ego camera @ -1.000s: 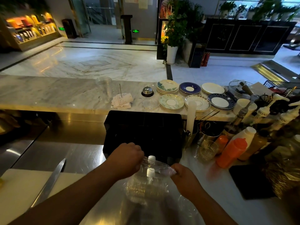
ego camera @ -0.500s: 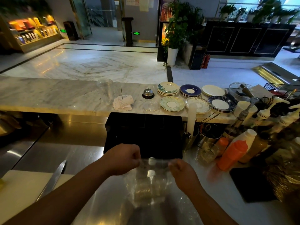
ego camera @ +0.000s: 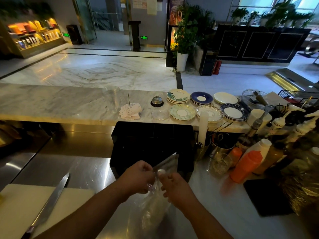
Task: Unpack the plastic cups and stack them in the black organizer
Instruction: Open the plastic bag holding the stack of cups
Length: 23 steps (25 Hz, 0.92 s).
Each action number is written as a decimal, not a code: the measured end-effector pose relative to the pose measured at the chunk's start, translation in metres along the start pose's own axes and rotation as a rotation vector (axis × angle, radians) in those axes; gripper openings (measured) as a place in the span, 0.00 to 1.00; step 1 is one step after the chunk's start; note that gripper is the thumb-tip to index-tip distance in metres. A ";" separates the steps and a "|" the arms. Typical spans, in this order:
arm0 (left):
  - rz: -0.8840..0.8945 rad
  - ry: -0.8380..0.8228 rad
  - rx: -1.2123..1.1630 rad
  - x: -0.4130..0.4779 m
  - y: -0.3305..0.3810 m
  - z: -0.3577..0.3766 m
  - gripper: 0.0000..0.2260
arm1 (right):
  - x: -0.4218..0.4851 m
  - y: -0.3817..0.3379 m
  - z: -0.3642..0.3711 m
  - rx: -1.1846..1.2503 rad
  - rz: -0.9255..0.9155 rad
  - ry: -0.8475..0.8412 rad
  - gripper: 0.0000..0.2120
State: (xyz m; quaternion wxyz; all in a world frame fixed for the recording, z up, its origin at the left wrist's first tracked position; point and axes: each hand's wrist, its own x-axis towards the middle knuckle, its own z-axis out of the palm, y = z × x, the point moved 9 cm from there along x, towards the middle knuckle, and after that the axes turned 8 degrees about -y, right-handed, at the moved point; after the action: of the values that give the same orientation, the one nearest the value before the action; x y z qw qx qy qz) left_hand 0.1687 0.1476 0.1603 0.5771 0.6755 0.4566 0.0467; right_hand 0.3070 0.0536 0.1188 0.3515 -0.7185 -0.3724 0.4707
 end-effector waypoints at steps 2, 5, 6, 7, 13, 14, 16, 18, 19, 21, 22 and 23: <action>-0.004 -0.014 -0.034 -0.001 0.000 0.009 0.05 | 0.001 -0.008 0.004 0.045 0.007 -0.044 0.17; -0.028 -0.001 -0.066 -0.002 -0.003 0.014 0.09 | 0.000 -0.012 0.004 0.042 0.019 -0.059 0.17; -0.033 0.004 -0.085 -0.003 -0.004 0.014 0.10 | -0.002 -0.013 0.003 0.001 0.011 -0.054 0.17; -0.037 0.008 -0.107 -0.003 -0.006 0.014 0.10 | -0.004 -0.014 0.002 -0.064 -0.003 -0.044 0.16; -0.005 0.027 -0.024 -0.002 -0.007 0.011 0.11 | -0.018 -0.024 0.004 -0.431 -0.081 0.009 0.06; 0.005 0.037 0.012 -0.002 -0.006 0.007 0.11 | -0.018 -0.025 0.004 -0.515 -0.085 0.008 0.05; 0.043 0.115 0.139 -0.004 0.003 -0.013 0.11 | -0.017 -0.028 -0.006 -0.601 -0.081 0.018 0.06; 0.065 0.221 0.348 -0.010 0.016 -0.042 0.12 | -0.017 -0.027 -0.032 -0.535 -0.047 0.099 0.10; 0.059 0.258 0.457 -0.014 0.021 -0.054 0.12 | -0.019 -0.027 -0.047 -0.475 -0.033 0.166 0.10; 0.033 0.290 0.623 -0.021 0.024 -0.063 0.13 | -0.024 -0.024 -0.067 -0.404 -0.013 0.255 0.10; 0.024 0.280 0.659 -0.024 0.024 -0.061 0.13 | -0.026 -0.023 -0.068 -0.413 0.000 0.259 0.10; 0.020 0.255 0.662 -0.027 0.021 -0.056 0.13 | -0.028 -0.022 -0.066 -0.430 0.009 0.250 0.09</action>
State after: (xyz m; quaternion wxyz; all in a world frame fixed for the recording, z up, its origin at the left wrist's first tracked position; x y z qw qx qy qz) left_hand 0.1320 0.1724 0.2089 0.2648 0.8190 0.5088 -0.0142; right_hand 0.3563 0.0295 0.1698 0.2317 -0.8311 -0.4143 0.2896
